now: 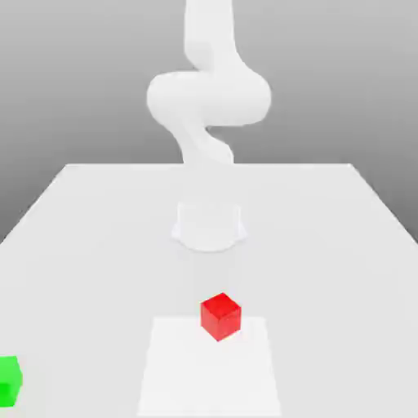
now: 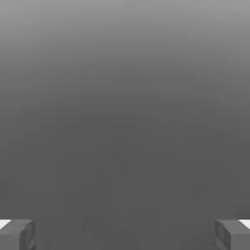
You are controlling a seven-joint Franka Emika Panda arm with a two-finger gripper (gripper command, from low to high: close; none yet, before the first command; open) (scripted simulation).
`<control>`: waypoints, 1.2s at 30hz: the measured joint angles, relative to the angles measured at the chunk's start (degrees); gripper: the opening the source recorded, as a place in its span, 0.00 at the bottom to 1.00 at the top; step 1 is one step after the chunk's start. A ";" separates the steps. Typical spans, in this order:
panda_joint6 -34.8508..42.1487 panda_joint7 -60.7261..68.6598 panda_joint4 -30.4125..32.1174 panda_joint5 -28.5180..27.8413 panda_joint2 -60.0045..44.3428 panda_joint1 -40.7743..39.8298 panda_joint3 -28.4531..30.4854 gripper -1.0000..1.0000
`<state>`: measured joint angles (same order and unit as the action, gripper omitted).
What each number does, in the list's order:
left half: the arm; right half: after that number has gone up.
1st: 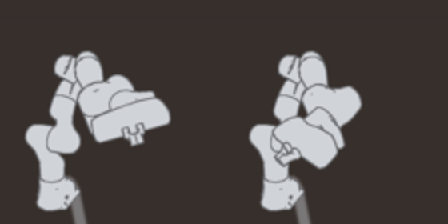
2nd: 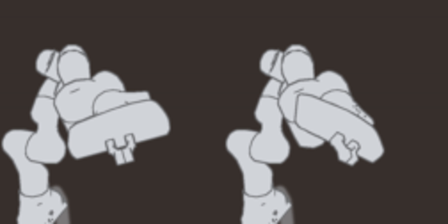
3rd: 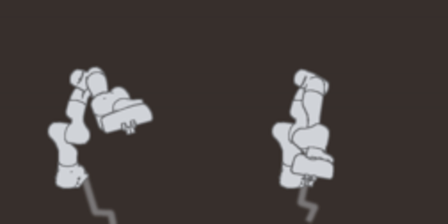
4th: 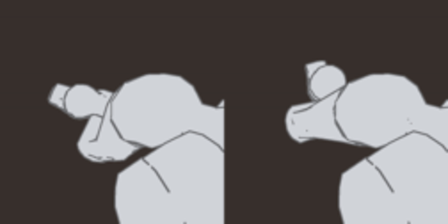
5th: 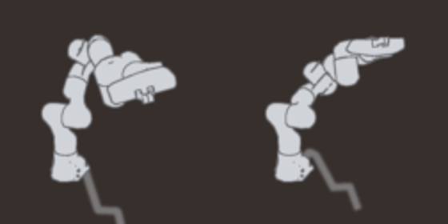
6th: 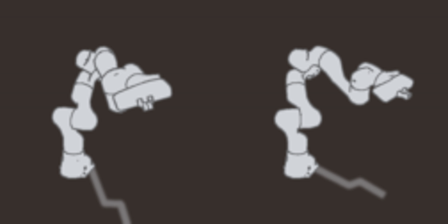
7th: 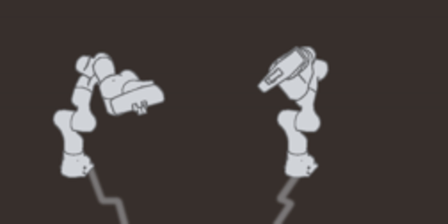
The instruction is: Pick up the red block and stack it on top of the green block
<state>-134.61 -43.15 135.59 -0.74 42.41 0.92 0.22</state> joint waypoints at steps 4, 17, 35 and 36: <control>-5.45 5.36 7.23 -1.21 -6.69 1.57 0.69 0.50; -26.33 26.74 31.22 -2.14 -33.11 8.39 6.56 0.50; -35.75 31.79 32.12 1.68 -45.10 5.51 2.47 0.00; -34.01 31.30 32.41 1.00 -43.08 5.30 2.40 0.00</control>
<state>-168.62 -11.85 168.00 0.25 -0.67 6.22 2.61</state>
